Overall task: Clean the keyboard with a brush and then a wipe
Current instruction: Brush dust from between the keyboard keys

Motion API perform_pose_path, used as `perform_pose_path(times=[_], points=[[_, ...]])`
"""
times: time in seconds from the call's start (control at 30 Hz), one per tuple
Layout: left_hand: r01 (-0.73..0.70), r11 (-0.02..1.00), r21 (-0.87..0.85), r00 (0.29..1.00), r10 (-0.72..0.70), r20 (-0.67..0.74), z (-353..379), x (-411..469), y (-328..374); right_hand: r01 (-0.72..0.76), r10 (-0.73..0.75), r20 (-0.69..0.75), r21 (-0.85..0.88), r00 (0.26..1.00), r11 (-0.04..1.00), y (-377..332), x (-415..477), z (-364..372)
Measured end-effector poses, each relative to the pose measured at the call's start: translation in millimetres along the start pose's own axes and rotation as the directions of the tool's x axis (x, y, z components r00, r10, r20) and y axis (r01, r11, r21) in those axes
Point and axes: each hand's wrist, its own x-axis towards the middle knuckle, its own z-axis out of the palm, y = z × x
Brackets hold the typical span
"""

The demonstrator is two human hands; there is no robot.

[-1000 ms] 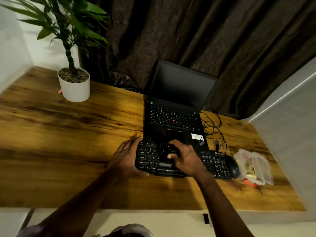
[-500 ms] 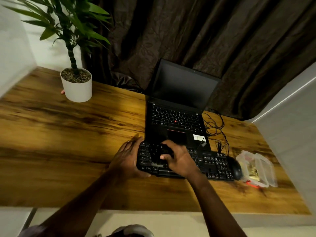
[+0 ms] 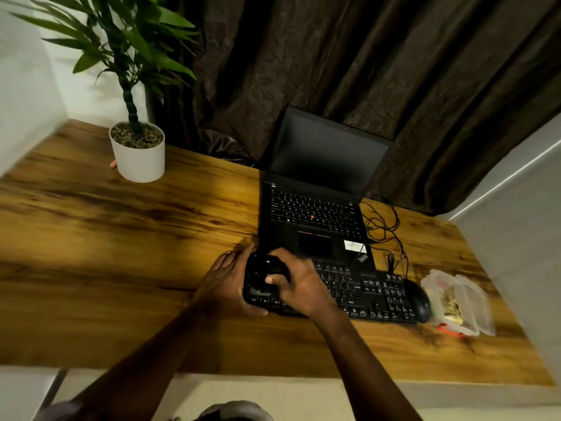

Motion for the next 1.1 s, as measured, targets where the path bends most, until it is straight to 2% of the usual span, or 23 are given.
perform_pose_path(times=[0.2,0.3,0.43,0.7,0.83,0.93,1.1], points=[[-0.035,0.999,-0.008,0.999,0.034,-0.035,-0.8,-2.9,0.6,0.005,-0.002,0.013,-0.194,1.0,0.981,4.8,0.4,-8.4],[-0.042,0.999,0.032,0.997,0.044,-0.06,2.8,-1.9,-0.1,0.057,-0.054,0.034,-0.088,0.998,0.995,-7.8,1.3,3.6],[-0.05,0.997,0.066,0.997,0.054,-0.061,2.8,-1.0,0.9,0.015,-0.016,0.027,0.067,0.999,0.998,-7.3,1.8,7.8],[-0.043,0.999,0.024,0.999,0.044,-0.025,0.1,-4.0,2.1,-0.033,0.036,0.059,-0.043,0.998,0.999,20.7,-8.0,-10.3],[-0.037,0.998,0.046,0.998,0.039,-0.041,0.7,-3.9,3.1,0.025,-0.029,0.052,0.071,0.998,0.997,1.9,-6.3,6.0],[-0.023,0.999,0.036,0.999,0.024,-0.03,-2.1,-4.3,5.0,-0.001,-0.007,0.052,0.144,0.999,0.99,5.3,-10.1,4.0],[0.025,0.999,-0.028,1.0,-0.025,0.0,-5.8,-6.2,7.6,-0.106,0.105,0.067,0.016,0.992,0.994,42.4,-18.6,-19.0]])
